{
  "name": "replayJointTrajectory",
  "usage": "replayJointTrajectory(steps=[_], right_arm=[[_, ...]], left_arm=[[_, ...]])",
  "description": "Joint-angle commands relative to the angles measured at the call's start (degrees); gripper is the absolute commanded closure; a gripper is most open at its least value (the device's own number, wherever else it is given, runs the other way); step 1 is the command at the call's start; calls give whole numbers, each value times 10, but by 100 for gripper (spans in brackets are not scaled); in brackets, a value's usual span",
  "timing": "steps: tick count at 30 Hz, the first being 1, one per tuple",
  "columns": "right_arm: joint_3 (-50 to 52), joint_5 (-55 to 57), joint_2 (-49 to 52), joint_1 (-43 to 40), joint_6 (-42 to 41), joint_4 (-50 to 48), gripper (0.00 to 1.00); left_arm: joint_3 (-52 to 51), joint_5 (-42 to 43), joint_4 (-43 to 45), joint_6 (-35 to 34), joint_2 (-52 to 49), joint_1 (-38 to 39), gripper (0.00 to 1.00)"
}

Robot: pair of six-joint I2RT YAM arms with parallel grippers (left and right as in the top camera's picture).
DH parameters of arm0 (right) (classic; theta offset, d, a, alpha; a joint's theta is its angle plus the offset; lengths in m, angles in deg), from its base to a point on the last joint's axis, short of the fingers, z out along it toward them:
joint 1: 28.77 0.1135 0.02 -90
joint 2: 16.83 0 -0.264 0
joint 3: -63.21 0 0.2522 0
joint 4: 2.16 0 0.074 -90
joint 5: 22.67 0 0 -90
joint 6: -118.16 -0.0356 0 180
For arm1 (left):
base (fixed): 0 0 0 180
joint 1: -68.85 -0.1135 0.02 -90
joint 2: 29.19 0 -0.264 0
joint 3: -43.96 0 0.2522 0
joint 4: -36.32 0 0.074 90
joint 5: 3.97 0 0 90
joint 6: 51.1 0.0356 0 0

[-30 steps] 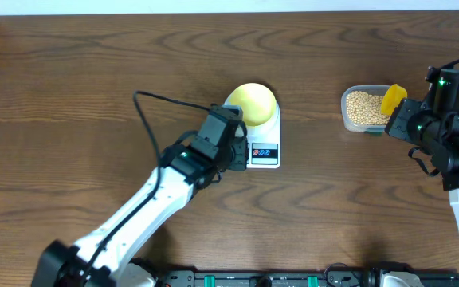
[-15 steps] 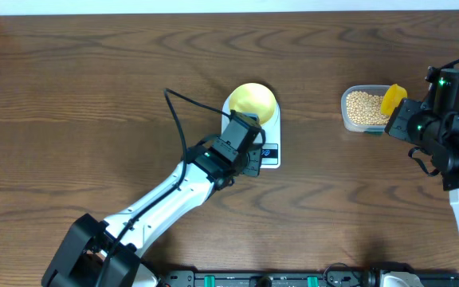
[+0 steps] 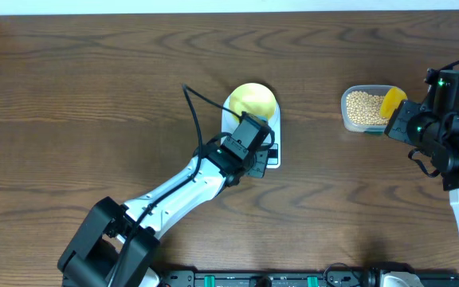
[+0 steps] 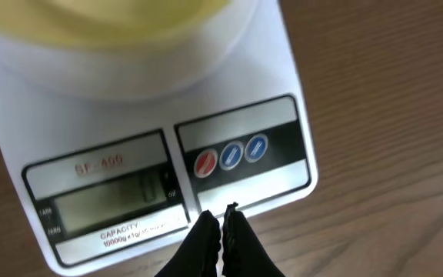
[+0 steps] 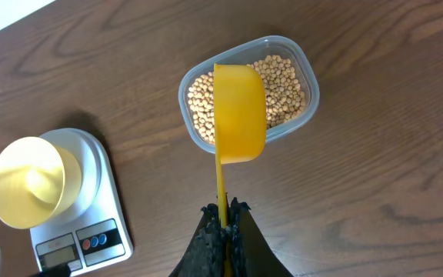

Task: Scoop item into bowl and weigh 50g on scale

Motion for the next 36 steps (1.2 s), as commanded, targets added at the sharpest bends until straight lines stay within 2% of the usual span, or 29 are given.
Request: replayJointTrajectory(steps=[1,7,15,36], right_arm=[[-10,-2,1,-1,6,1,99],[-10,-1,1,-1,6,1,99],[-10,-4,1,-1,6,0,99],[-10,-4,1,-1,6,1,99]], left_arm=[[15,-9,3,17,-14,1,93],[15,7,20,16,-43,1,93],[14,-25,30,17,-49,1,93],[11,-29,58,22,-77,1,93]])
